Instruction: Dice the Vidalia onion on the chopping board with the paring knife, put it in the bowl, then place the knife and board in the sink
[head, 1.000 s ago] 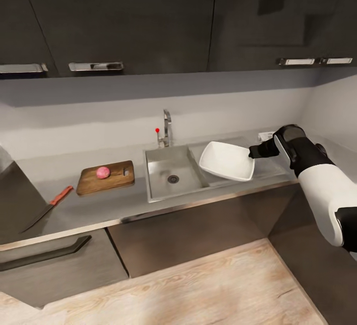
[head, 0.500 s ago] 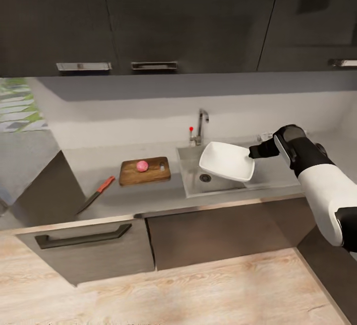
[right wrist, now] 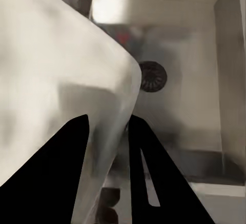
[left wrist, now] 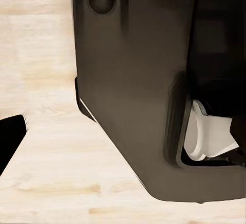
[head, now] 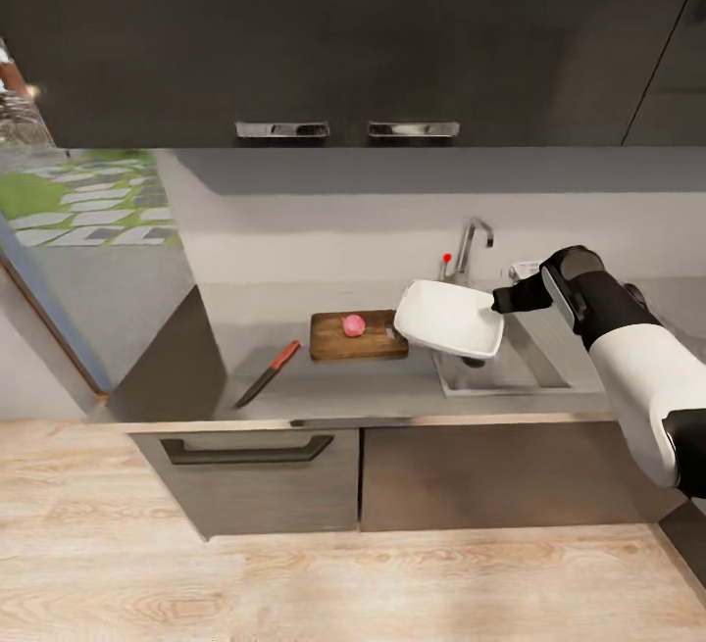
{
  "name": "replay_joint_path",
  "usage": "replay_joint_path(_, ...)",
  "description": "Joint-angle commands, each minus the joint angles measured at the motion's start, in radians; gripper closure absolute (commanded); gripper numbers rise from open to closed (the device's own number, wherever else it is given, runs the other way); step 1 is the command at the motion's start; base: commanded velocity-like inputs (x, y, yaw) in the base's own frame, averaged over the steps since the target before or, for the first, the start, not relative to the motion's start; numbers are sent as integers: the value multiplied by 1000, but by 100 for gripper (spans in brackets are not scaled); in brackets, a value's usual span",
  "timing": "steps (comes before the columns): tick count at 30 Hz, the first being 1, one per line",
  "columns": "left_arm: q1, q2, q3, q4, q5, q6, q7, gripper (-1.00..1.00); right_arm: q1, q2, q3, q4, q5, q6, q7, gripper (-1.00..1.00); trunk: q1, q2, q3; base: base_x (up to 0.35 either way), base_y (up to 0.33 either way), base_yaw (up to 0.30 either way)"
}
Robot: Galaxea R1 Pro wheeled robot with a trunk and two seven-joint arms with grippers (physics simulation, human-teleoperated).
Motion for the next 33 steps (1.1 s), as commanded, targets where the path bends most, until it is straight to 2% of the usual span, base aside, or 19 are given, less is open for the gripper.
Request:
replay_joint_path(1, -2, -1, -8, 5, 11, -8, -5, -100, -1, -1, 5, -1, 6, 3, 7, 100, 1, -2, -2, 0, 283, 226)
replay_joint_path(25, -2, -1, -8, 12, 9, -9, -6, -100, -1, -1, 5, -2, 6, 2, 7, 100, 1, -2, -2, 0, 287, 14)
replay_joint_path(33, -2, -1, -8, 12, 10, -9, -6, -100, -1, -1, 5, -2, 6, 2, 7, 100, 1, -2, -5, 0, 288, 164)
